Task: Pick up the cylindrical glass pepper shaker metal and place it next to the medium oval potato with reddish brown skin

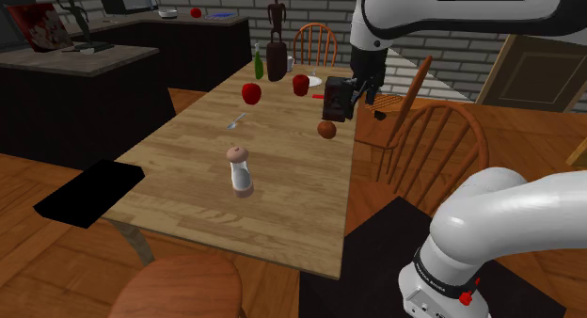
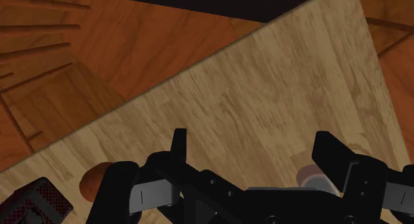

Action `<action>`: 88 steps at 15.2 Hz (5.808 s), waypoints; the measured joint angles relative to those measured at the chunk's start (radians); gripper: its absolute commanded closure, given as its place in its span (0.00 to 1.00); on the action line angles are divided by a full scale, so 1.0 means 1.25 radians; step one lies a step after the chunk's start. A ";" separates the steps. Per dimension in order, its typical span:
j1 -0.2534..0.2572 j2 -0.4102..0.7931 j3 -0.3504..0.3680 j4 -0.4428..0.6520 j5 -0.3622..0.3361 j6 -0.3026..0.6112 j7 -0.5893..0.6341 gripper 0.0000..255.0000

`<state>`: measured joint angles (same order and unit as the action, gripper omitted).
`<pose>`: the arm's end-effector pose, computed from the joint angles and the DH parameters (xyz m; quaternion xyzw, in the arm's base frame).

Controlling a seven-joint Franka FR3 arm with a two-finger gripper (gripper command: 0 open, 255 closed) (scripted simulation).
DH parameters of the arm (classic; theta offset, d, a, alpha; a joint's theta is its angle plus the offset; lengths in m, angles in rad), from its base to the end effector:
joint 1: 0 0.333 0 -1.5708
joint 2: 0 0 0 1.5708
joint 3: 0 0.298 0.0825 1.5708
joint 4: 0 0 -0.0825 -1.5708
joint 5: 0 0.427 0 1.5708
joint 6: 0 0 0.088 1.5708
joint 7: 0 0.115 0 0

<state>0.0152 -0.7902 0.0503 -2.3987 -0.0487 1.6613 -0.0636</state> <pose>0.3696 0.0216 0.5574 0.9970 0.0590 0.0258 0.0423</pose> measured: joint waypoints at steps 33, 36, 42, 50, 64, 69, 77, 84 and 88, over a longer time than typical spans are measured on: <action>0.139 0.923 0.175 0.670 -0.032 0.131 0.138 0.00; 0.140 0.938 0.174 0.658 -0.036 0.156 0.139 0.00; 0.139 0.946 0.172 0.622 -0.039 0.199 0.140 0.00; 0.139 0.945 0.172 0.620 -0.039 0.201 0.141 1.00; 0.138 0.928 0.175 0.660 -0.033 0.145 0.137 1.00; 0.139 0.922 0.176 0.704 -0.031 0.095 0.135 1.00; 0.142 0.915 0.178 0.781 -0.028 0.012 0.133 1.00; 0.149 0.925 0.179 0.872 -0.030 -0.069 0.133 1.00; 0.122 0.913 0.168 0.865 -0.026 -0.074 0.097 1.00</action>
<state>0.1678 0.3509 0.2608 -1.3173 -0.0817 1.5688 0.0574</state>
